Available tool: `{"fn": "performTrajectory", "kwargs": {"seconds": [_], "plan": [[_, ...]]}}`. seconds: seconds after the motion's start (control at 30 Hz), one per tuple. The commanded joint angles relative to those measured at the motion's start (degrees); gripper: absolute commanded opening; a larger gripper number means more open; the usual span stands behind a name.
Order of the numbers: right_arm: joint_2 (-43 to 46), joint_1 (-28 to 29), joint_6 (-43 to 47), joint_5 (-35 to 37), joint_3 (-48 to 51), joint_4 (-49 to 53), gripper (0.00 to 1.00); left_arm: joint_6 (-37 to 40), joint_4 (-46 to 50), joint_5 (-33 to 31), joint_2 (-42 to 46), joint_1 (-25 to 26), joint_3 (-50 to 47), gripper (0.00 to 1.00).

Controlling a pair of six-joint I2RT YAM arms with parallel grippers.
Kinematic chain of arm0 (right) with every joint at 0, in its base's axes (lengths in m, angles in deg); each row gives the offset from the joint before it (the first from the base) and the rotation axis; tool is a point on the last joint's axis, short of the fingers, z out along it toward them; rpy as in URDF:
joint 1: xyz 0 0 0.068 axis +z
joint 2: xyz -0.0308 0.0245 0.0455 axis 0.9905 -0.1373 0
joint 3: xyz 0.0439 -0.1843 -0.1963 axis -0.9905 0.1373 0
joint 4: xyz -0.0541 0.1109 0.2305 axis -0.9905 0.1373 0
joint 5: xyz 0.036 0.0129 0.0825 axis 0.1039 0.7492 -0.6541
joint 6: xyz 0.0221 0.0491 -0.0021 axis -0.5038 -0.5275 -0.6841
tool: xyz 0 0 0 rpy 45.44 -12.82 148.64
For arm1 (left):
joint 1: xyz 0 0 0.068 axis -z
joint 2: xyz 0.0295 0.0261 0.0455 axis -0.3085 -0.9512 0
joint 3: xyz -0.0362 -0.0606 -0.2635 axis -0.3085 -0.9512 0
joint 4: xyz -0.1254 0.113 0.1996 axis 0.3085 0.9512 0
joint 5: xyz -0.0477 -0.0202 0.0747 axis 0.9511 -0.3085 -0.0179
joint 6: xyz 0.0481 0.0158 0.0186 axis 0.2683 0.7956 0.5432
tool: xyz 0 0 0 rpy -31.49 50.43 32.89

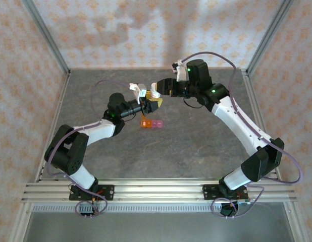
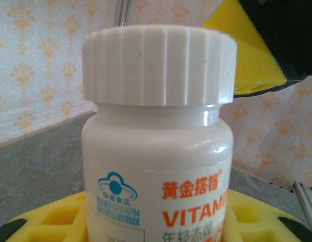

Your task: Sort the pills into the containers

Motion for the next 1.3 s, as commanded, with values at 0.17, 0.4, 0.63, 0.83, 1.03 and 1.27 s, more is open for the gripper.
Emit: {"fn": "performTrajectory", "kwargs": {"seconds": [0.17, 0.4, 0.63, 0.83, 1.03, 1.27], "plan": [[-0.8, 0.9, -1.0, -1.4, -1.3, -2.6, 0.56, 0.3, -3.1, -0.6, -0.9, -0.3, 1.5, 0.00], [-0.5, 2.1, -1.2, -1.1, -1.1, -2.4, 0.55, 0.3, -3.2, -0.7, -1.1, -0.3, 1.4, 0.00], [1.0, 2.5, -1.7, -1.4, 0.0, -2.6, 0.55, 0.2, -3.4, -0.8, -1.5, -0.4, 1.3, 0.00], [1.0, 3.0, -2.8, -2.8, 1.2, -3.4, 0.55, 0.1, -3.7, -0.9, -1.8, -0.3, 1.6, 0.00], [1.0, 3.4, -4.4, -4.8, 0.8, -4.4, 0.55, 0.2, -3.5, -1.0, -2.0, -0.4, 1.8, 0.00], [3.8, 2.4, -2.5, -0.5, -3.1, -1.1, 0.55, 0.5, -3.3, -0.8, -1.7, -0.4, 1.4, 0.00]]}}
